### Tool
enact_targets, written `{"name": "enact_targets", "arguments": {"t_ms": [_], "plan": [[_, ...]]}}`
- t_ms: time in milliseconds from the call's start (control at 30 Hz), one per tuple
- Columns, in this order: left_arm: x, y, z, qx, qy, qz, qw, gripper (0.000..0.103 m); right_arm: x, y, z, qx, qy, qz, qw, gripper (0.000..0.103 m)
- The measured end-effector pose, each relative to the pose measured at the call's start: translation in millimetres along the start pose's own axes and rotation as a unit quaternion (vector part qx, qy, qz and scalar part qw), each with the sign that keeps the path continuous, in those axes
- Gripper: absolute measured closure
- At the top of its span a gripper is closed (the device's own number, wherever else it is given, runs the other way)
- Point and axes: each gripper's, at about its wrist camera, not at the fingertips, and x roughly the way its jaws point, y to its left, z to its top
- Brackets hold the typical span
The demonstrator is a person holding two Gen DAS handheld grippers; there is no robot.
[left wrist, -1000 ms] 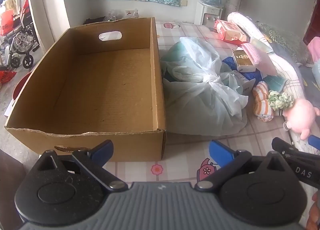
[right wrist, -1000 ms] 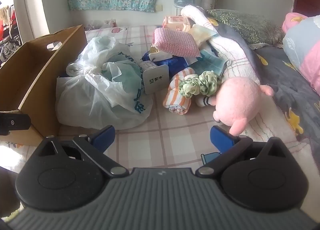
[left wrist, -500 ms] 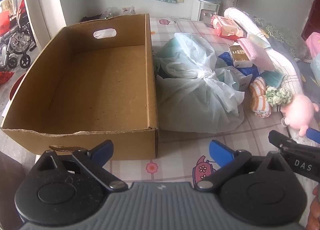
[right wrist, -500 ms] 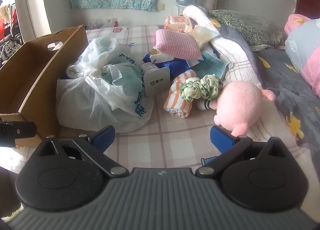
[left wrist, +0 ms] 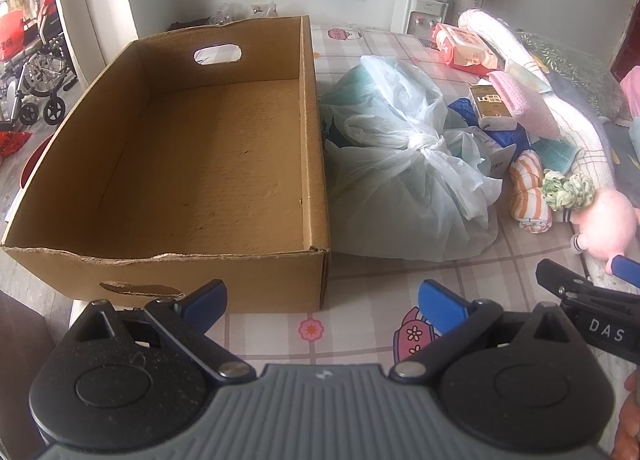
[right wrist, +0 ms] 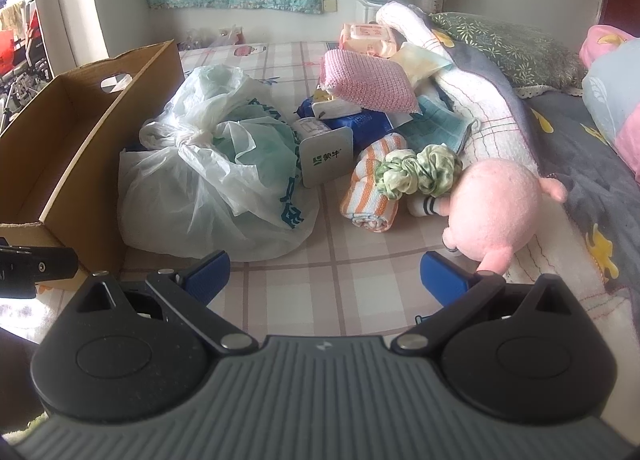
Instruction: Organize soft objects
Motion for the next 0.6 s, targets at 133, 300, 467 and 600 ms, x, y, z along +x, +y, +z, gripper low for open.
{"name": "enact_targets", "arguments": {"t_ms": [133, 300, 467, 600], "plan": [[1.2, 1.6, 0.5, -0.003, 0.002, 0.001, 1.0000, 0.001, 1.0, 2.4, 1.1, -0.004, 0.002, 0.003, 1.000, 0.001], [2.5, 3.3, 0.8, -0.005, 0.004, 0.001, 1.0000, 0.001, 1.3, 4.0, 2.5, -0.006, 0.002, 0.003, 1.000, 0.001], [3.7, 3.5, 0.9, -0.006, 0.004, 0.001, 1.0000, 0.001, 1.3, 5.6, 3.4, -0.008, 0.001, 0.002, 1.000, 0.001], [4.0, 4.1, 0.7, -0.005, 0.004, 0.000, 1.0000, 0.001, 1.1, 6.5, 3.8, -0.008, 0.001, 0.002, 1.000, 0.001]]}}
